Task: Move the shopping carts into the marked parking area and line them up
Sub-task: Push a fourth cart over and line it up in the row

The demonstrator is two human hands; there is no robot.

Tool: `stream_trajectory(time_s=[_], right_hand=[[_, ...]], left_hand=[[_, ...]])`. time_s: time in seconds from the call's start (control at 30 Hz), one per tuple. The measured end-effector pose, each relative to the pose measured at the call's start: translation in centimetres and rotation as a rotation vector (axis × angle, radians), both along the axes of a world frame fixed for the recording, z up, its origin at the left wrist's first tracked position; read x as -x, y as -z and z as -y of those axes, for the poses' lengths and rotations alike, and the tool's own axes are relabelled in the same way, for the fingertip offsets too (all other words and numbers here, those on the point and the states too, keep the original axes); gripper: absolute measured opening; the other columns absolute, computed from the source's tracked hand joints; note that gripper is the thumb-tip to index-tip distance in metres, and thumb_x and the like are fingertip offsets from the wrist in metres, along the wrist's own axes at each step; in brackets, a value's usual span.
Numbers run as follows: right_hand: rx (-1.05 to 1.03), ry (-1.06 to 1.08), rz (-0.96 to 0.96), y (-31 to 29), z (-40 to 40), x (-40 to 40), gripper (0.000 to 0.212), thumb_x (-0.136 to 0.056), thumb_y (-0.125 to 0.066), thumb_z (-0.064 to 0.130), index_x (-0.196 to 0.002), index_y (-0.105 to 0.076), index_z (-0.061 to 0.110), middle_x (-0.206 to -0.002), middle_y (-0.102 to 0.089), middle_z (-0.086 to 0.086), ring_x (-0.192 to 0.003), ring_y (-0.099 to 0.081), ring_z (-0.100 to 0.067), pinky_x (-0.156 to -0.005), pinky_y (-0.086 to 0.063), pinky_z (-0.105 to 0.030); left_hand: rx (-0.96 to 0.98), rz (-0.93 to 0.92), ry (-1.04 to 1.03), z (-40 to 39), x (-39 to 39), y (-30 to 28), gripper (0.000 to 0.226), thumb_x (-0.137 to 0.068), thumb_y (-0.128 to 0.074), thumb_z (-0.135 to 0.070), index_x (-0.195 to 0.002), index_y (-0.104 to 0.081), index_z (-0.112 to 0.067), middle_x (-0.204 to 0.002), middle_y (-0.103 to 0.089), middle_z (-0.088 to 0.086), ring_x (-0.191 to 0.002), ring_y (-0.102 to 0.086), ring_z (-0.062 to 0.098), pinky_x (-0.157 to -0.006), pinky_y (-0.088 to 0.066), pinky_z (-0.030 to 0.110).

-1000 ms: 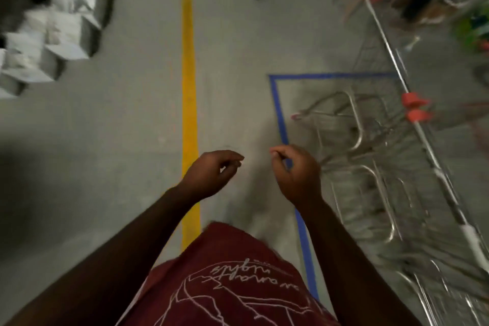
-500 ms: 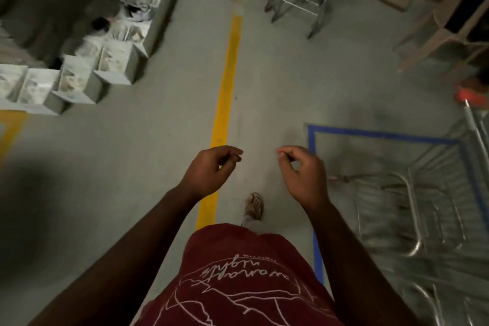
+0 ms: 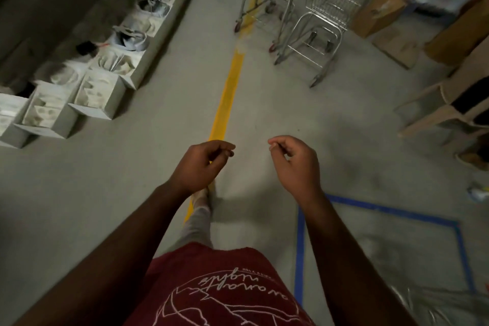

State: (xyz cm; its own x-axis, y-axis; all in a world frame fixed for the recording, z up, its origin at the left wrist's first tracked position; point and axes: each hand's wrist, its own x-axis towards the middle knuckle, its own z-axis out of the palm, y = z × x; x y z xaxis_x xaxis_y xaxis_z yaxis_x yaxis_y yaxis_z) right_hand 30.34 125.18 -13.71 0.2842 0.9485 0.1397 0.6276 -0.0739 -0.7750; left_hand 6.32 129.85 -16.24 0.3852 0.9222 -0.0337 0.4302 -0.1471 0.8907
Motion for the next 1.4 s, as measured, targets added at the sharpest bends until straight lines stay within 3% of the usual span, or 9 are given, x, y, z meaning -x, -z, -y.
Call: stream_trajectory(time_s=[0.13, 0.23, 0.37, 0.5, 0.77, 0.97, 1.13, 1.3, 1.4], right_hand=[[0.003, -0.017, 0.009, 0.8, -12.1, 0.3, 0.014, -0.096, -0.066, 0.022, -0.102, -0.079, 0.026, -0.099, -0.077, 0.015, -0.089, -0.072, -0.004, -0.083, -0.059, -0.039], [0.005, -0.014, 0.006, -0.1, -21.1, 0.5, 0.015, -0.096, -0.065, 0.025, -0.102, -0.079, 0.026, -0.100, -0.077, 0.015, -0.089, -0.072, -0.004, -0.083, -0.060, -0.041], [-0.015, 0.010, 0.009, -2.1, -32.2, 0.4, 0.015, -0.097, -0.065, 0.024, -0.103, -0.078, 0.027, -0.100, -0.077, 0.015, -0.091, -0.072, -0.005, -0.082, -0.060, -0.041], [-0.025, 0.005, -0.023, -1.9, -41.9, -0.1, 0.016, -0.098, -0.065, 0.023, -0.103, -0.078, 0.028, -0.099, -0.077, 0.015, -0.090, -0.073, -0.006, -0.079, -0.061, -0.042], [-0.041, 0.030, -0.085, 2.0, -63.9, -5.6, 0.013, -0.100, -0.069, 0.015, -0.104, -0.080, 0.021, -0.100, -0.078, 0.014, -0.092, -0.073, -0.004, -0.083, -0.061, -0.038], [-0.046, -0.016, -0.128, 0.8, -83.3, -9.1, 0.013, -0.098, -0.067, 0.017, -0.102, -0.079, 0.022, -0.100, -0.077, 0.012, -0.092, -0.073, -0.007, -0.085, -0.061, -0.039], [-0.093, -0.011, -0.125, -2.3, -96.8, -11.4, 0.015, -0.097, -0.065, 0.023, -0.104, -0.079, 0.023, -0.101, -0.078, 0.011, -0.093, -0.074, -0.010, -0.087, -0.060, -0.039], [0.012, -0.029, -0.201, -1.0, -108.3, -11.6, 0.012, -0.094, -0.070, 0.025, -0.102, -0.079, 0.026, -0.100, -0.077, 0.011, -0.088, -0.072, -0.011, -0.082, -0.059, -0.040], [0.034, 0.041, -0.225, -0.1, -115.2, -11.3, 0.015, -0.096, -0.071, 0.018, -0.097, -0.078, 0.032, -0.095, -0.077, 0.013, -0.086, -0.071, -0.008, -0.081, -0.056, -0.027]], left_hand=[[0.000, 0.028, 0.000, -12.5, -0.2, 1.3, 0.019, -0.103, -0.062, -0.011, -0.115, -0.075, -0.017, -0.102, -0.077, -0.012, -0.088, -0.071, -0.006, -0.079, -0.048, 0.008], [0.007, 0.005, 0.022, -21.8, 0.1, 0.4, 0.017, -0.101, -0.064, -0.029, -0.105, -0.076, -0.019, -0.112, -0.074, -0.021, -0.094, -0.072, 0.002, -0.084, -0.055, 0.022], [0.013, -0.024, 0.091, -32.9, 0.5, -1.7, 0.018, -0.098, -0.059, -0.041, -0.094, -0.072, -0.029, -0.118, -0.074, -0.018, -0.100, -0.072, 0.004, -0.087, -0.059, 0.038], [-0.001, -0.018, 0.066, -43.1, 0.0, -3.1, 0.014, -0.097, -0.058, -0.039, -0.100, -0.070, -0.035, -0.117, -0.074, -0.016, -0.102, -0.071, 0.003, -0.090, -0.059, 0.035], [-0.089, -0.145, 0.079, -67.4, -3.0, -1.3, 0.030, -0.098, -0.055, -0.045, -0.120, -0.073, -0.034, -0.104, -0.076, -0.018, -0.098, -0.071, 0.002, -0.086, -0.060, 0.041], [-0.001, -0.050, 0.099, -85.1, -7.1, -3.8, 0.024, -0.095, -0.061, -0.026, -0.109, -0.069, -0.044, -0.113, -0.076, -0.015, -0.099, -0.071, 0.004, -0.084, -0.058, 0.027], [-0.032, 0.003, 0.103, -98.6, -11.1, -5.4, 0.026, -0.101, -0.062, -0.012, -0.117, -0.073, -0.029, -0.107, -0.077, -0.013, -0.096, -0.071, 0.002, -0.080, -0.049, 0.009], [-0.041, 0.086, 0.162, -112.6, -14.8, -4.4, 0.026, -0.101, -0.063, -0.007, -0.114, -0.072, -0.028, -0.109, -0.077, -0.009, -0.096, -0.070, -0.002, -0.081, -0.049, 0.009], [-0.046, 0.132, 0.162, -121.3, -15.5, -3.5, 0.025, -0.101, -0.064, -0.009, -0.115, -0.074, -0.027, -0.109, -0.076, -0.013, -0.094, -0.070, -0.001, -0.080, -0.050, 0.011]])
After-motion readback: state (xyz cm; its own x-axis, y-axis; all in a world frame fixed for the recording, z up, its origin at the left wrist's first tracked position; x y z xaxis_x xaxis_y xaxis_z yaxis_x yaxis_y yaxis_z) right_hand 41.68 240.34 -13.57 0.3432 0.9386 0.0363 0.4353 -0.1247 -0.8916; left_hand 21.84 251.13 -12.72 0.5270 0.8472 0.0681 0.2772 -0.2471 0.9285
